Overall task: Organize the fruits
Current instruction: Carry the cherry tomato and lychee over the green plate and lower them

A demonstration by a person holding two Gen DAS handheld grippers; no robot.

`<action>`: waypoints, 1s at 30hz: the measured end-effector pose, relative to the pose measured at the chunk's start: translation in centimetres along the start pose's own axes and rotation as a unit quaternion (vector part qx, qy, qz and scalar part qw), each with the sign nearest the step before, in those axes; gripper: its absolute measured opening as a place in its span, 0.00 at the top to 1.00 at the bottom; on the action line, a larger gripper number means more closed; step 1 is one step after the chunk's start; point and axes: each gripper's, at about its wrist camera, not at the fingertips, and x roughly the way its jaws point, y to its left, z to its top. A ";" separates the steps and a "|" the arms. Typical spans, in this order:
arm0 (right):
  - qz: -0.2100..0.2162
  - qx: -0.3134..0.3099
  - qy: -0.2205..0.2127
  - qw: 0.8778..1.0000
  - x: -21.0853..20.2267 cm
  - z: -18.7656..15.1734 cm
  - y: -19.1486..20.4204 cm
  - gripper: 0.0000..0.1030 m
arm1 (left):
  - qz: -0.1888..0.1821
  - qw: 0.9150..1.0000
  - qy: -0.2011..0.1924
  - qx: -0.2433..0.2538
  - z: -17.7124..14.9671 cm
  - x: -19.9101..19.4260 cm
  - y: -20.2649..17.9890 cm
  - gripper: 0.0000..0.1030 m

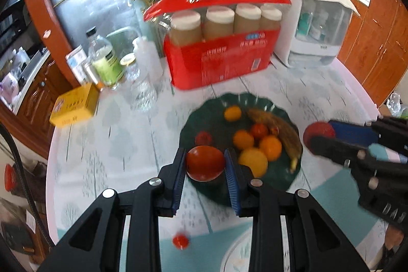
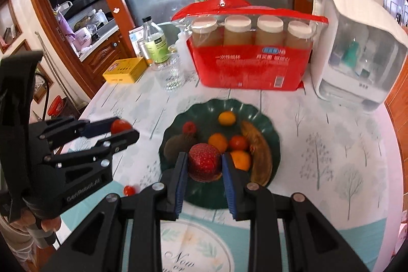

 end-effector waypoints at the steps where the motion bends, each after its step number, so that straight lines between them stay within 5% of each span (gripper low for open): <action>1: -0.002 0.001 0.003 1.000 0.5 0.5 -0.3 0.74 | -0.002 1.000 0.000 0.001 0.9 0.5 0.0 0.72; 8: -0.005 0.025 0.032 0.999 4.6 1.8 -2.6 0.74 | -0.010 1.000 0.029 0.005 4.4 6.3 -0.6 0.72; 17: -0.008 0.040 0.066 0.997 9.6 0.1 -3.7 0.74 | -0.027 0.995 0.095 -0.002 3.6 14.0 -1.0 0.72; 30: -0.022 0.030 0.080 0.996 12.6 -0.7 -3.1 0.73 | -0.035 0.993 0.117 0.004 2.6 17.3 -2.3 0.72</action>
